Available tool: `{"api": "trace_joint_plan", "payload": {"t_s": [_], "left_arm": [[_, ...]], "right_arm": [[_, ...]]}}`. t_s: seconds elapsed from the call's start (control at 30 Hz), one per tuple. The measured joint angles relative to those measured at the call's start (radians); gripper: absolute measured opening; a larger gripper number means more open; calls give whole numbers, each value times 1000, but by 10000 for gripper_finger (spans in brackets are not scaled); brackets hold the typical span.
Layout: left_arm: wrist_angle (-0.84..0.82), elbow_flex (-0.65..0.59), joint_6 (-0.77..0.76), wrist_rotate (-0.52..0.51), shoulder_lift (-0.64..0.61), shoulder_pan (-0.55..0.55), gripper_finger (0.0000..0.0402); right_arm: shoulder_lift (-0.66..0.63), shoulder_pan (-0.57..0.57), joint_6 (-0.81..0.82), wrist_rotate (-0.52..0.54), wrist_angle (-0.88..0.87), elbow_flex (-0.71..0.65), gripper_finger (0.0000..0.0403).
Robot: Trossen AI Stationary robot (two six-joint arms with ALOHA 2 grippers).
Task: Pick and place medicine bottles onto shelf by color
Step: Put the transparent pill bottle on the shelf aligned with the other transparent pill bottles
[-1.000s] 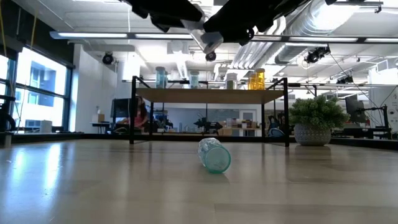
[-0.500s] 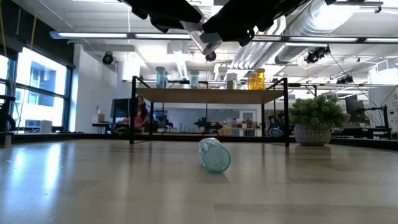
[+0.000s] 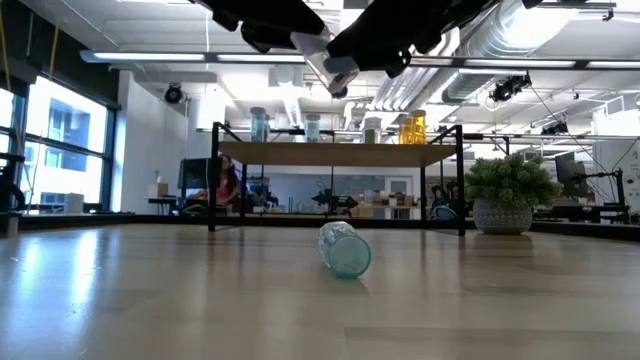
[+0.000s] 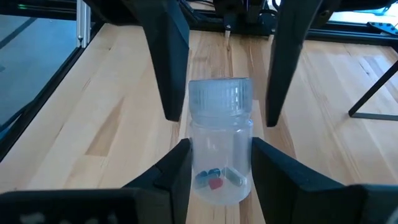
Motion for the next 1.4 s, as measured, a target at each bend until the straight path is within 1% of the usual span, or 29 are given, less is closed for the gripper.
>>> {"api": "trace_joint_plan", "payload": {"t_s": [0.13,0.2,0.4,0.63,0.87,0.93,1.03,1.23,1.33,1.4], "left_arm": [[-19,0,9,0,-26,0,232],[-34,0,32,0,-49,-2,234],[-130,0,24,0,-144,-1,232],[-247,0,-1,0,-265,-1,234],[-318,1,-9,0,-355,-3,233],[-346,0,17,2,-374,-3,233],[-340,-7,26,4,-392,-3,229],[-252,-120,22,6,-403,-3,221],[-193,-183,14,8,-405,3,219],[-173,-214,6,8,-404,11,218]], "right_arm": [[0,0,-1,0,-1,0,129],[-1,2,-1,2,-1,0,129],[-19,2,-2,30,4,0,129],[-107,2,-9,71,-27,1,129],[-247,2,-86,240,-53,1,129],[-288,2,-105,290,-50,1,129],[-347,2,-120,352,-54,1,129],[-442,2,-147,439,-85,1,129],[-474,1,-140,505,-140,1,129],[-487,-7,-117,526,-193,0,129]]}}
